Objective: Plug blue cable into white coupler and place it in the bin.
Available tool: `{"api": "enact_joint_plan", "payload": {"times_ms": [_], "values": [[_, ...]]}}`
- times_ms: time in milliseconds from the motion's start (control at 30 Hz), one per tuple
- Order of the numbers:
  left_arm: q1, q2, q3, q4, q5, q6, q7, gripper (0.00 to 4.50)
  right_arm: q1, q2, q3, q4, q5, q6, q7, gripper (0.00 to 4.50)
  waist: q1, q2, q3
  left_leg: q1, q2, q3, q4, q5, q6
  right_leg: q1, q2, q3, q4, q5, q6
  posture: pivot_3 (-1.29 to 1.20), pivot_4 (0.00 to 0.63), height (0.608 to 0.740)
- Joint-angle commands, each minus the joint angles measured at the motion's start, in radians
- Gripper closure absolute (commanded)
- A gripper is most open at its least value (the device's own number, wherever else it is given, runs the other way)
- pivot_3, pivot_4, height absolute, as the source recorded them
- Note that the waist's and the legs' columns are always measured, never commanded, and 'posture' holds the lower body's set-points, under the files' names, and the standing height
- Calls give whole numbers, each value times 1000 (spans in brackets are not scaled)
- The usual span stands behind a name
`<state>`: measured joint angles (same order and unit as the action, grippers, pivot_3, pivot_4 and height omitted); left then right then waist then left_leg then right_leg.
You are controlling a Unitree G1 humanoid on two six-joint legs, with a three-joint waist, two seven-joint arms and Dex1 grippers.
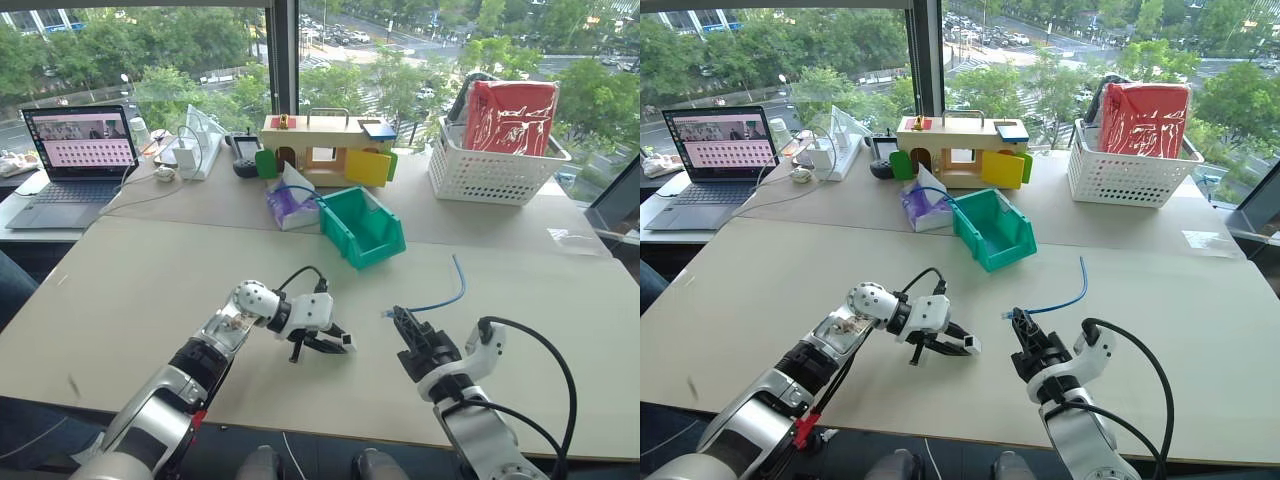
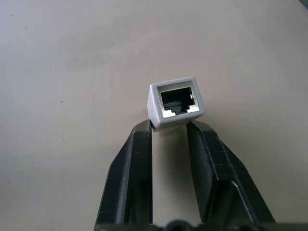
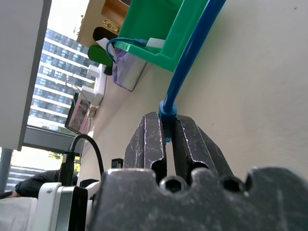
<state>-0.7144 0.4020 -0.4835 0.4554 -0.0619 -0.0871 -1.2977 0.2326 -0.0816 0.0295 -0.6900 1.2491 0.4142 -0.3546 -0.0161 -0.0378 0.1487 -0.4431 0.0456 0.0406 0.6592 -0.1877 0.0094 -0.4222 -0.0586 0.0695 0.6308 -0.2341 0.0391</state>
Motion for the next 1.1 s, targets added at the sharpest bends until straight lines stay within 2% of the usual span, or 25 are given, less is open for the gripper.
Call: {"api": "enact_joint_plan", "payload": {"times_ms": [33,567,633,700,833,1100], "values": [[-41,-16,23,26,14,-8,-7,3882,-12,9,-8,-19,-7,-12,19,4500,-1,0,0,0,0,0,0,0,0,0,0,0,0,0,1,0,150,740],[-78,-62,12,110,89,-8,-5,3882,-2,20,-19,-31,-22,-12,21,4500,2,0,0,1,0,0,1,0,0,1,1,0,1,1,2,0,150,740],[-76,-67,16,105,85,11,-9,2883,-2,21,-20,-32,-22,-12,20,4500,1,0,0,1,0,0,1,0,0,2,1,0,1,1,2,0,150,740],[-74,-72,23,100,84,22,-5,2328,-3,22,-20,-32,-23,-11,20,4500,1,0,0,1,0,0,1,0,0,1,1,0,1,1,2,0,150,740],[-71,-75,30,95,89,37,-9,924,-4,20,-23,-30,-21,-10,20,4500,0,0,0,1,0,-1,0,0,0,1,1,0,1,1,2,0,150,740],[-58,-76,41,67,73,67,-32,924,-17,17,-28,-21,-19,-8,23,4500,0,0,0,1,0,-1,0,0,0,1,1,0,2,1,2,0,150,740]]}}
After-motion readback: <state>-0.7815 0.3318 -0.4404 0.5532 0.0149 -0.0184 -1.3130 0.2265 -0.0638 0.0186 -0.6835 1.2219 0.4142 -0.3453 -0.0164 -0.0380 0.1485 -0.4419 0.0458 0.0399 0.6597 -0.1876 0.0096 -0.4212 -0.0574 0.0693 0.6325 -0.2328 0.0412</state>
